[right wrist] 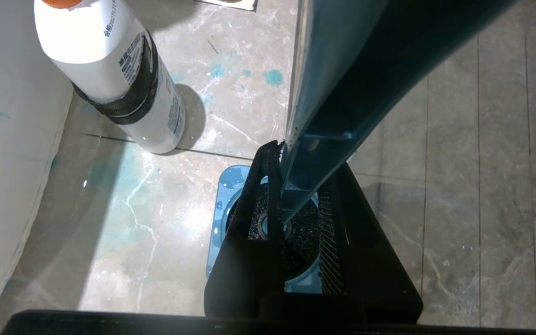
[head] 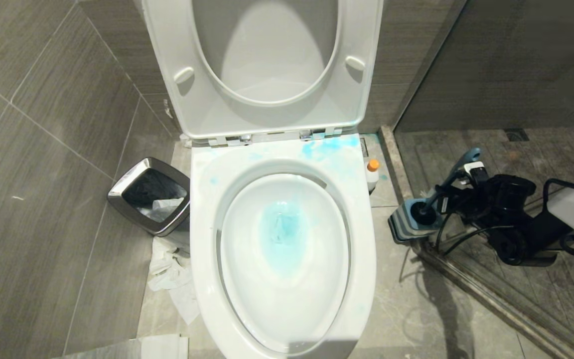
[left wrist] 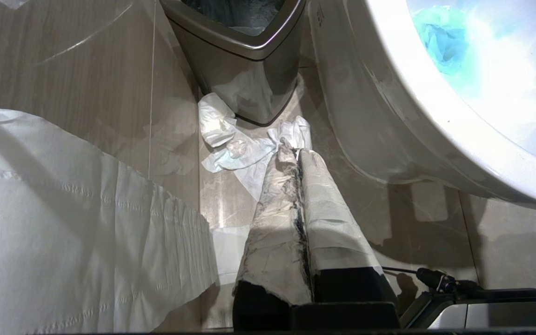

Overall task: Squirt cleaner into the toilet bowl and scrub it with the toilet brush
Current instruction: Put the toilet brush back

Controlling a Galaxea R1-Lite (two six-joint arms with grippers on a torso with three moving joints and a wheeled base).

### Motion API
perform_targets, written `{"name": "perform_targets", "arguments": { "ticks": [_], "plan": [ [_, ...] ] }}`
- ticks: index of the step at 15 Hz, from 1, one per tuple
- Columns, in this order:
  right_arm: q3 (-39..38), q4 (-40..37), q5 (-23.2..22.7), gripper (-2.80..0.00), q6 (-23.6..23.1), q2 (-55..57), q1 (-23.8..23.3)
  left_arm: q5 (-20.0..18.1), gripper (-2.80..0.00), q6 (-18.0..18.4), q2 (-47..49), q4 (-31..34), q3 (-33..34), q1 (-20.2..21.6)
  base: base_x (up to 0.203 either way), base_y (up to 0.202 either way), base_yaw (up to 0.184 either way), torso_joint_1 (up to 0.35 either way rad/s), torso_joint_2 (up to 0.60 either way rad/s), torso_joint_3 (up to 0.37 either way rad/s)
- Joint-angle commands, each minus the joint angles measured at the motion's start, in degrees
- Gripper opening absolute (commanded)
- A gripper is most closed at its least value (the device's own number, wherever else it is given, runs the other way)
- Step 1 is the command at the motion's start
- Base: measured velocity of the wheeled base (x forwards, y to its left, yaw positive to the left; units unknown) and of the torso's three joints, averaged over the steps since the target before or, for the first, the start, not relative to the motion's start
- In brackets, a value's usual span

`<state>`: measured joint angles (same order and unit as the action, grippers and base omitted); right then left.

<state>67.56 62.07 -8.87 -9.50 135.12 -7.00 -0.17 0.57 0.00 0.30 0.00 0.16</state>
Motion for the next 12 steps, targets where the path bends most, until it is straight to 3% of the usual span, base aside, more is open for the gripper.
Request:
{"name": "perform_targets", "arguments": {
  "ticks": [1, 12],
  "plan": [
    [-0.2, 0.5, -0.1, -2.8, -0.1, 0.1, -0.1, 0.0, -2.8, 0.0, 0.1, 0.0, 0.0, 0.0, 0.0, 0.0, 0.0, 0.0, 0.0, 0.0],
    [-6.4, 4.1, -0.4, -2.8, -1.5, -0.5, -0.7, 0.0, -2.8, 0.0, 0.1, 0.0, 0.0, -0.1, 0.0, 0.0, 0.0, 0.0, 0.0, 0.0]
  ]
}}
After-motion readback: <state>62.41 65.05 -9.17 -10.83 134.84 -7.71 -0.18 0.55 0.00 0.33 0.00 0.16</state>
